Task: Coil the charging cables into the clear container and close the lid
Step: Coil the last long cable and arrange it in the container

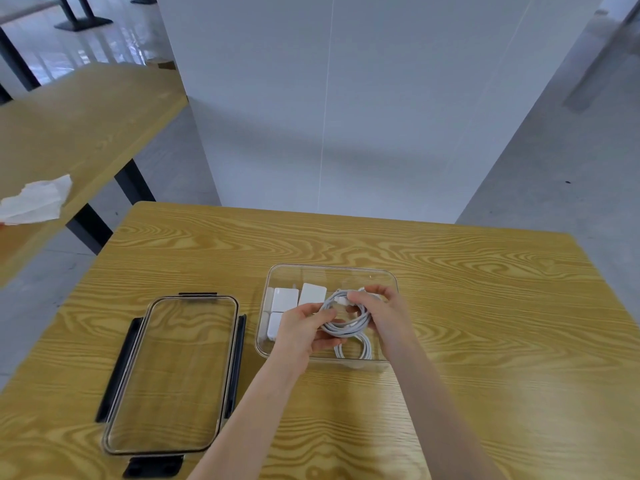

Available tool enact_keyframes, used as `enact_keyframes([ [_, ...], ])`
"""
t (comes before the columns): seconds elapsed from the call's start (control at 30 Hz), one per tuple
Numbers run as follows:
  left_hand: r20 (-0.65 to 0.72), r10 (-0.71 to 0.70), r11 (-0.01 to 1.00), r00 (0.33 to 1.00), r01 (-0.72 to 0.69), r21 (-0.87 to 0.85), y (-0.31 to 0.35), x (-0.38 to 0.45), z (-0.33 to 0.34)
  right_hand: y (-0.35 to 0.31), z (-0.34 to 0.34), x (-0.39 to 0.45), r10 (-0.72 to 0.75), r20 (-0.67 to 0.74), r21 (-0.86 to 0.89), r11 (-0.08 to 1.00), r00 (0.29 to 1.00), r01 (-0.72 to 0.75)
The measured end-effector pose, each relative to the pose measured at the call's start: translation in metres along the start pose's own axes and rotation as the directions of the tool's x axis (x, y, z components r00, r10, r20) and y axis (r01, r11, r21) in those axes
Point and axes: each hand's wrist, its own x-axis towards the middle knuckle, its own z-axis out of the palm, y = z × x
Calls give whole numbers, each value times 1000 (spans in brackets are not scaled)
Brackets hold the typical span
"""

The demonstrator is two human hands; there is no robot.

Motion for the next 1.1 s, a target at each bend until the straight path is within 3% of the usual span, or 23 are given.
enact_keyframes([
  [0.1,51,-21,1000,998,21,8,2,3,-2,5,-2,2,51,109,213,974,993,-73],
  [0.17,31,-1,996,1000,-2,88,3,6,-6,10,-4,4,116,208,240,957,971,-165],
  [0.3,-15,85,941,996,-75,331,-5,12,-16,23,-5,12,198,183,-2,980,963,-201],
  [0.47,-6,103,874,995,-87,479,-9,27,-23,33,3,20,100,145,-276,959,984,-57],
  [0.73,36,41,812,998,-55,581,-12,47,-38,46,12,37,104,276,-397,918,955,15],
  [0.87,49,35,797,998,-57,601,-13,52,-41,50,8,42,157,320,-317,947,934,-50],
  [1.1,37,36,755,999,-51,654,-16,57,-41,41,5,48,272,377,-355,925,885,-134],
])
